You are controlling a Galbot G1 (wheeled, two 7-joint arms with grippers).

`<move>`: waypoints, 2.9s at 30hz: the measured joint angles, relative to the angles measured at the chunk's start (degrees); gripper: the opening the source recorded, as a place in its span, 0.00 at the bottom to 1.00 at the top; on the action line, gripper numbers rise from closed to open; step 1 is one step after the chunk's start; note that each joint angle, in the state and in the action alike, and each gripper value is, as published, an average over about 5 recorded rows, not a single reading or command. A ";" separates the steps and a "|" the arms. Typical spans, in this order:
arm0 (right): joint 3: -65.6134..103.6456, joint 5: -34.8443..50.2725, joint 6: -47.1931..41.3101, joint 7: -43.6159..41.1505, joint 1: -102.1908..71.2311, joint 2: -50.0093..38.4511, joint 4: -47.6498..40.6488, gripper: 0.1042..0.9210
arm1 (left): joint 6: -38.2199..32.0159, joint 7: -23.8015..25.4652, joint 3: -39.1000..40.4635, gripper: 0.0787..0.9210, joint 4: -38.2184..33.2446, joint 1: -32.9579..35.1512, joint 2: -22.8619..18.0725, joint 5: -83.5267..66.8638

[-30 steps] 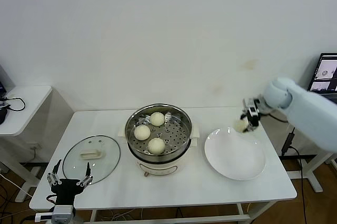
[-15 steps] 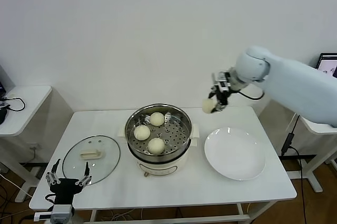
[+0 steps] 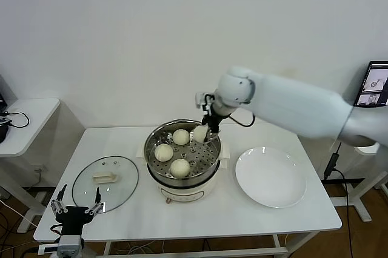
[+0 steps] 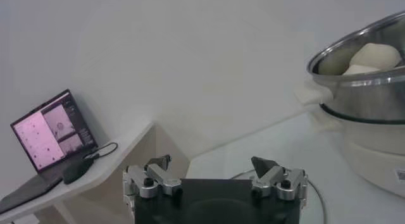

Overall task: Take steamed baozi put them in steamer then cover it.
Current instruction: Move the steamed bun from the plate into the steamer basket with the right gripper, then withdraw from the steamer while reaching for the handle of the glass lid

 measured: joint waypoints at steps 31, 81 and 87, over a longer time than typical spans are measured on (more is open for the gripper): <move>-1.19 -2.64 -4.53 3.62 -5.93 4.74 -3.28 0.60 | -0.27 -0.26 0.16 0.88 0.96 -0.47 -0.27 -0.16; 77.08 -11.23 37.38 48.33 -80.55 -3.78 24.30 0.88 | -8.25 0.14 -0.01 0.88 7.73 -4.15 1.45 5.81; 90.73 -12.64 42.15 46.58 -94.77 3.84 26.76 0.88 | -10.36 1.12 -0.75 0.88 10.96 -4.92 3.79 15.26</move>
